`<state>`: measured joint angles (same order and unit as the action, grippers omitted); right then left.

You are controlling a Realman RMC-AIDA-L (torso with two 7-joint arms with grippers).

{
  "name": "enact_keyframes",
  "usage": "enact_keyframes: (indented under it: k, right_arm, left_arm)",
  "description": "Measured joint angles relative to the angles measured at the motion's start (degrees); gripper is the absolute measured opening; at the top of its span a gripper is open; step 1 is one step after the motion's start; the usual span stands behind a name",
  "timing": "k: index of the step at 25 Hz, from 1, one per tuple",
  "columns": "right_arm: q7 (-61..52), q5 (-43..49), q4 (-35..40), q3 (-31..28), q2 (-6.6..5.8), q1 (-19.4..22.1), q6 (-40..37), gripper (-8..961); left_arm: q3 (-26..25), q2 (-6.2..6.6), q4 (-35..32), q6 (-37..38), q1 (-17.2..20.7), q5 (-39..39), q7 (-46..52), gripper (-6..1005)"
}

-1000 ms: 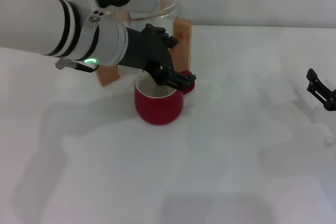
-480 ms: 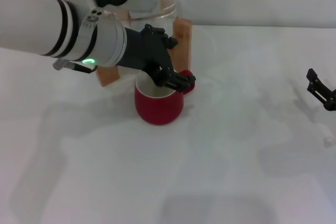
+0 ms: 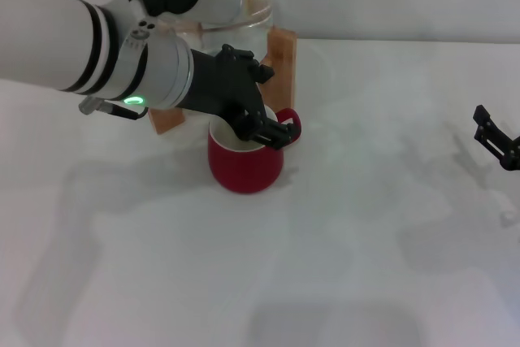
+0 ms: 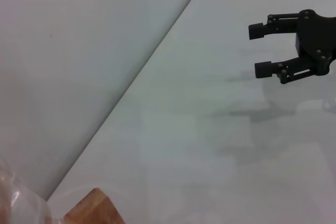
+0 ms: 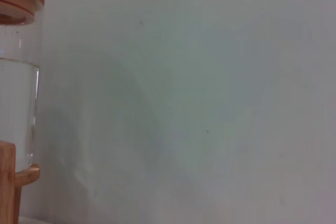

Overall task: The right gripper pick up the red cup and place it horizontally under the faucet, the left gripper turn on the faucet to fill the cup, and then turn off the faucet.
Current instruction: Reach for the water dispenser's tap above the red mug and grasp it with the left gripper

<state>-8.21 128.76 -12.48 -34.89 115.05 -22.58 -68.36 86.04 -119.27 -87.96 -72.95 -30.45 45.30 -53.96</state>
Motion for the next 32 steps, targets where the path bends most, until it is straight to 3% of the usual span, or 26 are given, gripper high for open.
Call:
enact_keyframes:
  k: [21, 32]
  right_arm:
    - [-0.2, 0.1, 0.7, 0.0, 0.0, -0.5, 0.0, 861]
    - [-0.2, 0.1, 0.7, 0.0, 0.08, -0.5, -0.3, 862]
  left_arm:
    - [0.3, 0.01, -2.3, -0.7, 1.3, 0.1, -0.1, 885]
    - [0.5, -0.09, -1.1, 6.9, 1.0, 4.1, -4.3, 886]
